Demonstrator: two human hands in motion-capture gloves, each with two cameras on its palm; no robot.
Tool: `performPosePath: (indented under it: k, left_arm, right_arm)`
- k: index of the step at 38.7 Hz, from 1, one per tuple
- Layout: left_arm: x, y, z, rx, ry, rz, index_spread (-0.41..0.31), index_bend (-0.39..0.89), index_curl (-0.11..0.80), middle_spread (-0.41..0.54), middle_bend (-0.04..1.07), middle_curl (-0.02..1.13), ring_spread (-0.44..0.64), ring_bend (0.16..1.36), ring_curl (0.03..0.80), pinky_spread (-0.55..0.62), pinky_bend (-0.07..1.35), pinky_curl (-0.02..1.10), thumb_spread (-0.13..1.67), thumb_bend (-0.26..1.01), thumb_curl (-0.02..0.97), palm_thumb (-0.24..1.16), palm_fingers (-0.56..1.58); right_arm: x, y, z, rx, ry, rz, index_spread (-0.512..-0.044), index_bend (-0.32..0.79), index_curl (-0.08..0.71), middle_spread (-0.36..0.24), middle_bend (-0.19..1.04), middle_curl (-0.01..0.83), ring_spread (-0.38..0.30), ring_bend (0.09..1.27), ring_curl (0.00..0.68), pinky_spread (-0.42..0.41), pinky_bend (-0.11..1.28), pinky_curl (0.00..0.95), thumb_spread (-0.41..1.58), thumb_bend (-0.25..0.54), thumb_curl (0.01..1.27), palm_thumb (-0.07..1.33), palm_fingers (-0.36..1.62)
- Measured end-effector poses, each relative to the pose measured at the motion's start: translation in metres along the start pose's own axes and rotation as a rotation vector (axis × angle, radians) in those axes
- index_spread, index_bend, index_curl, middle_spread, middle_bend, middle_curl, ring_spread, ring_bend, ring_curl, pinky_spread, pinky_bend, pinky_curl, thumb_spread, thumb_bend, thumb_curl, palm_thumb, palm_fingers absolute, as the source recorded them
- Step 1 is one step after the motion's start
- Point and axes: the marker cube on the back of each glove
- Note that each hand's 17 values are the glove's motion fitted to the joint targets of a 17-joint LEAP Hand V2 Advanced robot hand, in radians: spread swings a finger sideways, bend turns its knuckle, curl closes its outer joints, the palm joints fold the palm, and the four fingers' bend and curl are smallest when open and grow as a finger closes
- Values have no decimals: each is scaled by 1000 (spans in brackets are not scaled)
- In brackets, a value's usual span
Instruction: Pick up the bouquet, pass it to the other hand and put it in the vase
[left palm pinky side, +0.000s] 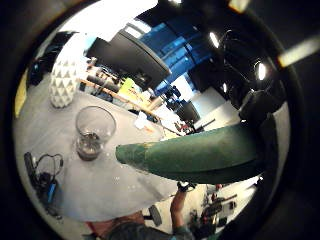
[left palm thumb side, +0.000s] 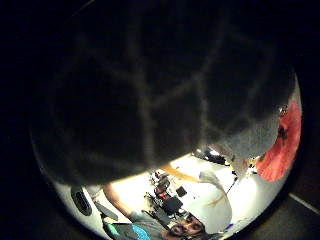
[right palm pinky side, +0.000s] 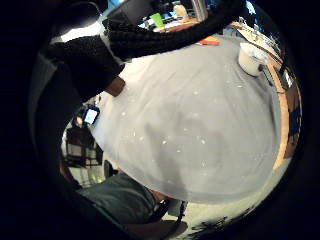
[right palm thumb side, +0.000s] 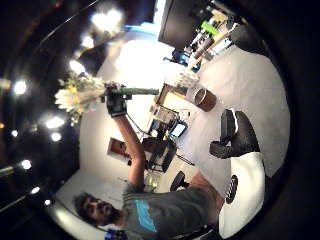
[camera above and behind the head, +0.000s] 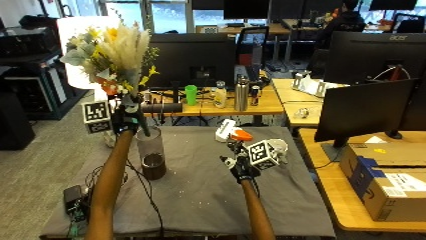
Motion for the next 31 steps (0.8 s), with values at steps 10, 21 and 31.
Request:
performPosePath:
  k: [10,21,31]
  left_arm:
    - [-68,-52,-19,155,-24,-45,-222,54,141,-340,615,547,-331,768,443,-281,344,418,1169,-18,265,680,1092]
    - [-134,-79,1,153,-20,-151,-228,65,149,-335,599,541,-331,729,436,-265,319,417,1150,-18,257,678,1081]
    - [-190,-67,17,110,0,-231,-229,128,185,-326,595,545,-333,667,429,-148,175,392,1128,-12,258,698,964]
  right_arm:
    - [39,-2,-20,32,-15,68,-308,149,400,-31,243,423,108,309,340,307,608,384,1021,-14,607,1073,588]
    - [63,8,-39,65,-41,108,-310,147,376,-23,206,417,125,269,338,334,571,371,1035,-14,595,1074,605]
    - [82,16,-43,82,-63,127,-308,142,360,-19,192,415,133,249,341,345,543,363,1040,-14,587,1075,616]
